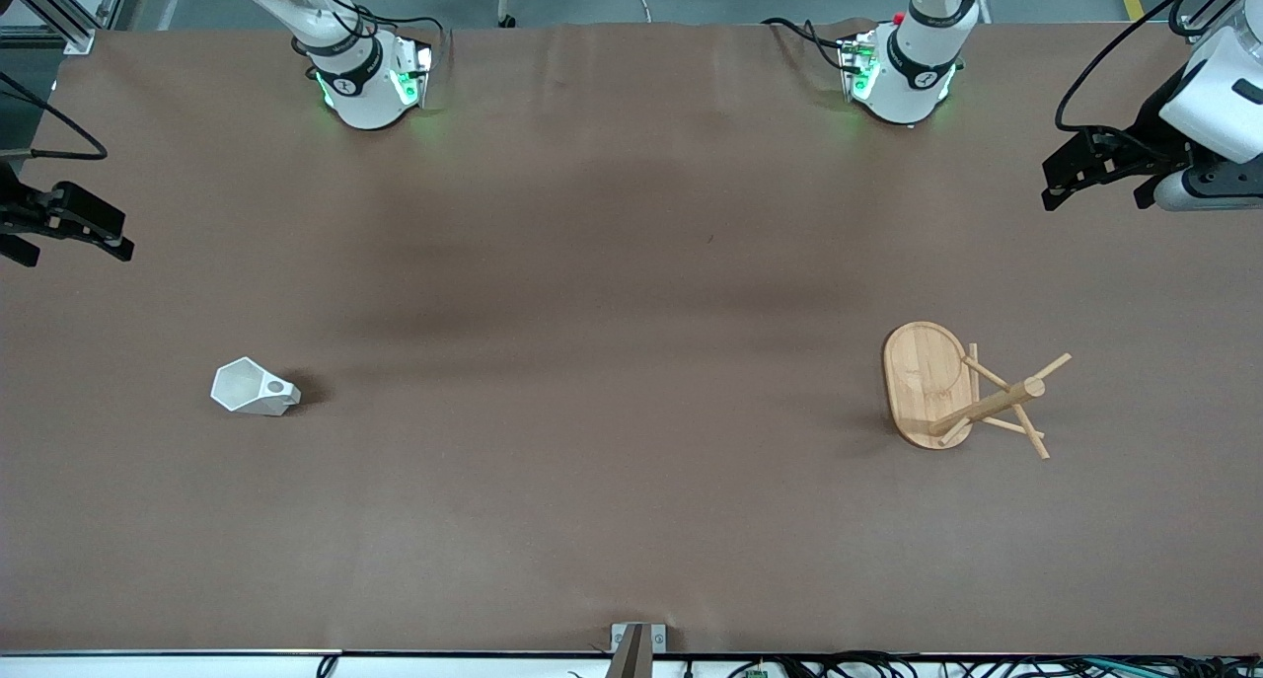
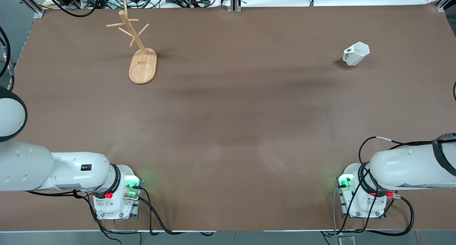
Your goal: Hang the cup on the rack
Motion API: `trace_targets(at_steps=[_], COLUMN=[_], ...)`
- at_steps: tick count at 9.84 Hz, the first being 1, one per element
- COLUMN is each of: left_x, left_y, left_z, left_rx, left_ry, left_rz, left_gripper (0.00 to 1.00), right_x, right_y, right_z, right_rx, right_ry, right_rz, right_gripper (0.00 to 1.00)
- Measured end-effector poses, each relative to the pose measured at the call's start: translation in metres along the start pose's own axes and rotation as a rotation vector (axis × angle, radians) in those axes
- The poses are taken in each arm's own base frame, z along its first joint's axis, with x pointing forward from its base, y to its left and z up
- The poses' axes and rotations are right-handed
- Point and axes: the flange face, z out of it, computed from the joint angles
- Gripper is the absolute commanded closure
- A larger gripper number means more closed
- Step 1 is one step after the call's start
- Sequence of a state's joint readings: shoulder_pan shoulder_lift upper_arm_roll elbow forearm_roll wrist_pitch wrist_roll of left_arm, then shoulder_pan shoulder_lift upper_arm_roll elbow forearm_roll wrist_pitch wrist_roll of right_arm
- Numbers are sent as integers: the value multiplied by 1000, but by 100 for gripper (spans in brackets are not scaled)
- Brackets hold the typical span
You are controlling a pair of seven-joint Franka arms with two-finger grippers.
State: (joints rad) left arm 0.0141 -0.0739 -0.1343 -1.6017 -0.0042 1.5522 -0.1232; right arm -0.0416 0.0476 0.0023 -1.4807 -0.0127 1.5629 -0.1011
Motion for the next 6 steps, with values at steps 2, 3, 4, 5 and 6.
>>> trace_targets(at_steps=[2, 3, 4, 5, 6], left_x=[0, 0, 0, 0, 0], left_y=[0, 0, 0, -1, -1], left_z=[0, 0, 0, 0, 0], left_rx=[0, 0, 0, 0, 0], left_ry=[0, 0, 0, 0, 0], left_rz=[0, 0, 0, -1, -2], left_gripper=[0, 0, 0, 0, 0], right_x=[-1, -1, -1, 0, 1], right_y=[0, 0, 0, 1, 5], right_z=[4, 8, 12, 14, 15], right_rx=[3, 4, 4, 4, 2], right_ry=[-14, -23, -29, -26, -13], right_rz=[0, 0, 0, 3, 8], right_gripper=[0, 0, 0, 0, 0])
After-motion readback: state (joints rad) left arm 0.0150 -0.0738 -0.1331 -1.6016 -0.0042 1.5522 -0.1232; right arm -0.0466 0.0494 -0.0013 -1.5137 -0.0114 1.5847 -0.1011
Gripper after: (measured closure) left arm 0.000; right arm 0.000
